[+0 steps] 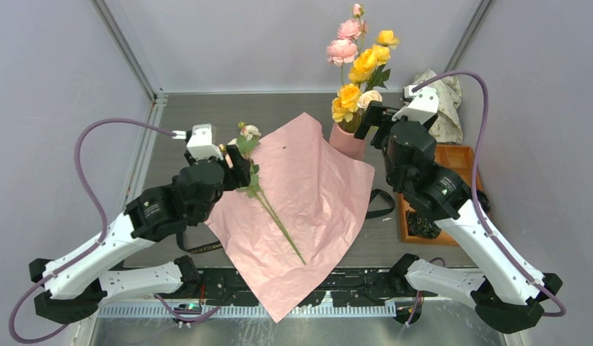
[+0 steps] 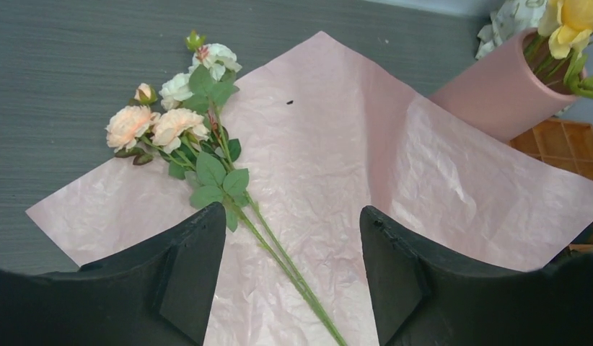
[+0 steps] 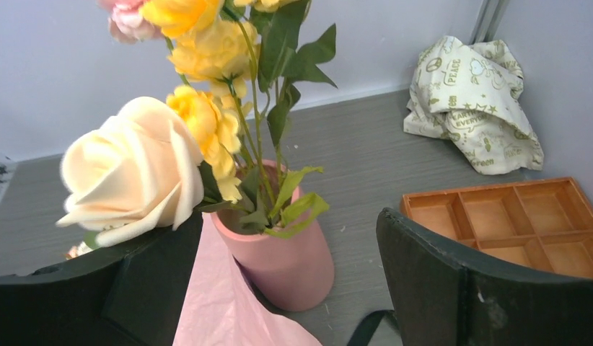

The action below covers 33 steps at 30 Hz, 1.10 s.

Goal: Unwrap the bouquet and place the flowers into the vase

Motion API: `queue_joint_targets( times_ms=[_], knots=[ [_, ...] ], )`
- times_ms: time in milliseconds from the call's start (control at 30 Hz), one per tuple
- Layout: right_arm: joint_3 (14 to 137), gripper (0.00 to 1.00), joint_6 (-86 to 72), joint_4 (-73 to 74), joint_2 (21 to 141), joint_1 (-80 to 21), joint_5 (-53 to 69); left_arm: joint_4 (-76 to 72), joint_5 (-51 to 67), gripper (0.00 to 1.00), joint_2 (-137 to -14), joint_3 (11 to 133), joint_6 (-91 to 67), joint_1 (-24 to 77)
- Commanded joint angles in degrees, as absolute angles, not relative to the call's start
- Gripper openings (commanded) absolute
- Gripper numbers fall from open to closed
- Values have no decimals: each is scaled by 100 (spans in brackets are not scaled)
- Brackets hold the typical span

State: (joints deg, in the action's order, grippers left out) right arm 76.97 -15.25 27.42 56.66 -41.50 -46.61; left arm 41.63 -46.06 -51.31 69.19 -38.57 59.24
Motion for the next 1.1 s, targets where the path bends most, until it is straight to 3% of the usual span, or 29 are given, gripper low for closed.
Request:
queue_joint_targets(
  times_ms=[0, 233, 533, 733, 1067],
  knots=[
    [7798, 96, -1713, 3090, 5452, -4139, -4793, 3758, -4511, 70, -5307, 7084, -3976, 5923],
    [7801, 94, -1708, 2695, 4435, -4136, -4274, 3726, -3819, 72, -6085, 7276, -4297, 5557],
    [8172, 94, -1616, 2393, 3577, -4133, -2518, 3814, -2321, 67, -7408, 7578, -4966, 4622],
    [8190, 94, -1626, 2632, 3489, -4136, -2268, 3650, -1614, 60, -7828, 7207, -5386, 3941],
    [8142, 94, -1705, 3074, 3894, -4137, -1914, 3983, -1556, 59, -8502, 7261, -5500, 3400]
  ],
)
